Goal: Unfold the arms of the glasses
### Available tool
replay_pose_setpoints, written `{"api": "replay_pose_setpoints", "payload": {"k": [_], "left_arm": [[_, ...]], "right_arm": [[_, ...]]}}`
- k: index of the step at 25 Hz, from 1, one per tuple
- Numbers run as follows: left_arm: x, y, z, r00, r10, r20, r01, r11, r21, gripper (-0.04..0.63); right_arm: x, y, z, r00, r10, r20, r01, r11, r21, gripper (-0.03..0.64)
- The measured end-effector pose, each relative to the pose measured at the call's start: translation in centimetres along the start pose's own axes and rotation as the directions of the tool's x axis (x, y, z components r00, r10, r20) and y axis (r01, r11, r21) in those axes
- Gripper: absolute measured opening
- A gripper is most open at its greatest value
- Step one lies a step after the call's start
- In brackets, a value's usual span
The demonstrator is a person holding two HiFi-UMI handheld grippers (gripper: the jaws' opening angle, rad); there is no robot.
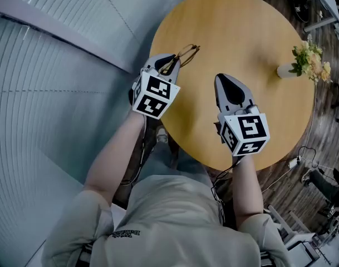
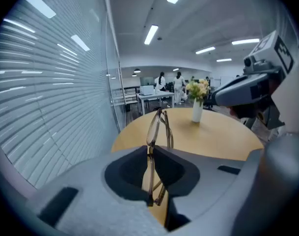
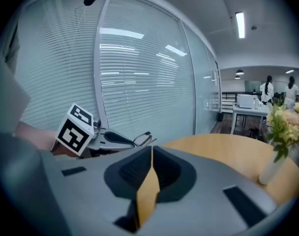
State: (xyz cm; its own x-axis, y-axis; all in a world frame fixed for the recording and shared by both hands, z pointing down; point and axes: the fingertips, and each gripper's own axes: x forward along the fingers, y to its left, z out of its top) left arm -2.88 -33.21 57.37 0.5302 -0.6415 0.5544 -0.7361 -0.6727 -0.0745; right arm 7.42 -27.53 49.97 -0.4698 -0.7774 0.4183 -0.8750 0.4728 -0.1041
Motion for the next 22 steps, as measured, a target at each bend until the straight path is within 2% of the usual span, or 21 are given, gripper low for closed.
{"api": "replay_pose_setpoints", "payload": {"k": [3, 7, 11, 14, 18, 22], "left_arm": [[-3.4, -0.2, 3.1, 0.997, -0.006, 0.081, 0.011, 0.998, -0.065, 0.052], [-7.9, -0.1, 5.9, 0.986, 0.023, 0.168, 0.000, 0.991, -0.136, 0.052], [-12.3, 0.1, 8.6, 0.971, 0.067, 0.230, -0.029, 0.985, -0.168, 0.052], [-15.4, -0.1, 10.6, 0.951, 0.078, 0.298, -0.021, 0.981, -0.190, 0.052], [-20.0, -0.2, 13.7, 0.912, 0.085, 0.401, 0.005, 0.976, -0.219, 0.052], [-24.3, -0.5, 15.8, 0.880, 0.089, 0.467, 0.036, 0.967, -0.253, 0.052]], "right_arm": [[-1.9, 0.5, 2.4, 0.999, 0.001, 0.050, 0.000, 1.000, -0.022, 0.034], [-5.0, 1.2, 6.6, 0.991, 0.009, 0.135, -0.001, 0.998, -0.055, 0.034], [-8.1, 2.1, 11.1, 0.973, 0.017, 0.228, 0.011, 0.992, -0.122, 0.034], [-10.3, 3.4, 13.7, 0.958, 0.045, 0.285, 0.003, 0.987, -0.164, 0.034], [-13.2, 5.6, 17.1, 0.933, 0.082, 0.351, -0.007, 0.978, -0.210, 0.034], [-15.8, 7.6, 19.4, 0.913, 0.123, 0.390, -0.034, 0.973, -0.228, 0.034]]}}
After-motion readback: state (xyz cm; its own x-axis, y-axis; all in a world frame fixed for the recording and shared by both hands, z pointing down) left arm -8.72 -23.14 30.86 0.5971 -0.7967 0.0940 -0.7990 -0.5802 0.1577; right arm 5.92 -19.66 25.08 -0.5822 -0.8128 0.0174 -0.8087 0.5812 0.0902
